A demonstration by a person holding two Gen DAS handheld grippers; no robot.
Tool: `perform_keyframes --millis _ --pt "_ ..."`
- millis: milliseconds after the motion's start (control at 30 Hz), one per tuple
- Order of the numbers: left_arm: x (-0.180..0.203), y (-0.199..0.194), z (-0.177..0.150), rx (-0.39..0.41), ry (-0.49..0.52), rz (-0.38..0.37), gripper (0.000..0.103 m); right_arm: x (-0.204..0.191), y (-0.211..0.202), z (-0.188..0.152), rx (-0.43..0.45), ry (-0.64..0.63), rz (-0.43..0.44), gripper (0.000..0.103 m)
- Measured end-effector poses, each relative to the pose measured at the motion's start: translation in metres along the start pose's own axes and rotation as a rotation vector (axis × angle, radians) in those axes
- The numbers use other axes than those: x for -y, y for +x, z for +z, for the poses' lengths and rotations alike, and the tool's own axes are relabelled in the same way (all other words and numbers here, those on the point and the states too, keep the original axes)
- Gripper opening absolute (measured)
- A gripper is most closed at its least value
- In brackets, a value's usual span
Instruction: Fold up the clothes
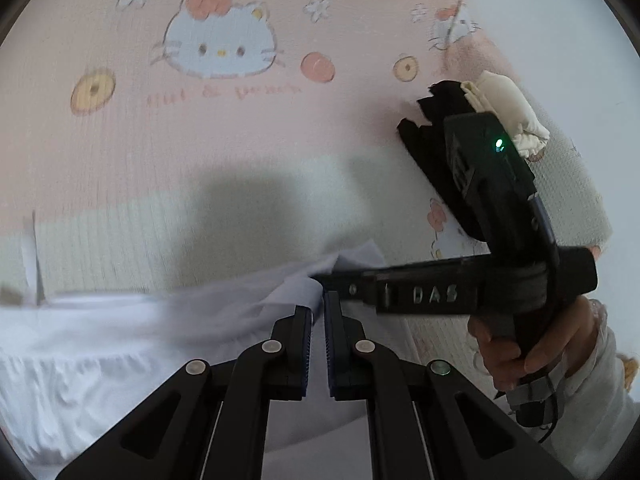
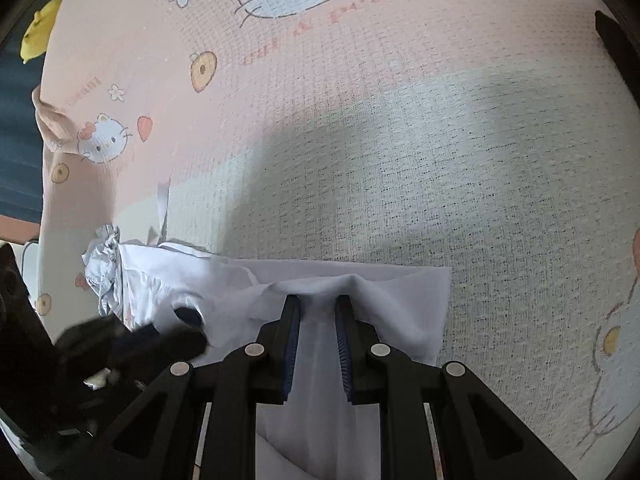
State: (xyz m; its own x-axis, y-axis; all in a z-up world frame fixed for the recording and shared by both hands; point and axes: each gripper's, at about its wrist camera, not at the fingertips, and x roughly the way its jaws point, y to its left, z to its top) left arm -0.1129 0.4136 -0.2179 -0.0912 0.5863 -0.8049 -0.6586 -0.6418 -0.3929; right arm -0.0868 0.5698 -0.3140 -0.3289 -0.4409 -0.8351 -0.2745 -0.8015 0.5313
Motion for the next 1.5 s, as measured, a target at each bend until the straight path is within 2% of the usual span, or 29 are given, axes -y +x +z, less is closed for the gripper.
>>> perform_keyframes --millis 100,433,700,800,867,967,1067,1133,1167,1233,1300,1333,1500 --pt "-0.004 0.003 -0.006 -0.02 -0.041 -0.004 0.005 0.003 -0.003 0.002 -0.006 0.013 0.005 0.016" --pt "0.002 0.015 -0.02 -0.087 -0.041 0.013 0.005 -0.006 -0.005 0.001 -0.02 -0.028 -0.048 0.017" --pt "0.002 0.018 -0.031 -0.141 -0.065 0.016 0.005 -0.003 -0.008 0.003 -0.039 0.016 -0.042 0.017" --pt "0.0 0.016 -0.031 -0.145 -0.098 0.014 0.005 -0.003 -0.011 0.002 -0.038 0.025 -0.049 0.017" --pt "-0.004 0.016 -0.031 -0.17 -0.131 -0.015 0.005 -0.003 -0.013 0.001 -0.038 0.026 -0.051 0.017" --pt "-0.007 0.015 -0.033 -0.219 -0.164 -0.018 0.005 -0.002 -0.013 -0.001 -0.049 0.039 -0.048 0.017" --pt "-0.003 0.007 -0.034 -0.181 -0.126 0.045 0.006 -0.004 -0.012 -0.003 -0.053 0.03 -0.073 0.017" --pt "-0.002 0.003 -0.034 -0.153 -0.094 0.12 0.006 -0.006 -0.013 -0.004 -0.053 0.02 -0.094 0.017" --pt "-0.002 0.004 -0.034 -0.159 -0.091 0.125 0.006 -0.008 -0.014 -0.005 -0.053 0.012 -0.108 0.017" --pt "-0.003 0.005 -0.034 -0.171 -0.085 0.134 0.006 -0.012 -0.015 -0.006 -0.051 0.001 -0.132 0.02" --pt "-0.003 0.007 -0.034 -0.18 -0.078 0.141 0.006 -0.015 -0.016 -0.007 -0.048 -0.003 -0.141 0.034" --pt "-0.002 0.007 -0.035 -0.182 -0.074 0.143 0.006 -0.016 -0.017 -0.008 -0.046 -0.001 -0.138 0.037" --pt "-0.01 0.006 -0.042 -0.193 -0.09 0.139 0.007 -0.019 -0.024 -0.01 -0.038 0.028 -0.093 0.037"
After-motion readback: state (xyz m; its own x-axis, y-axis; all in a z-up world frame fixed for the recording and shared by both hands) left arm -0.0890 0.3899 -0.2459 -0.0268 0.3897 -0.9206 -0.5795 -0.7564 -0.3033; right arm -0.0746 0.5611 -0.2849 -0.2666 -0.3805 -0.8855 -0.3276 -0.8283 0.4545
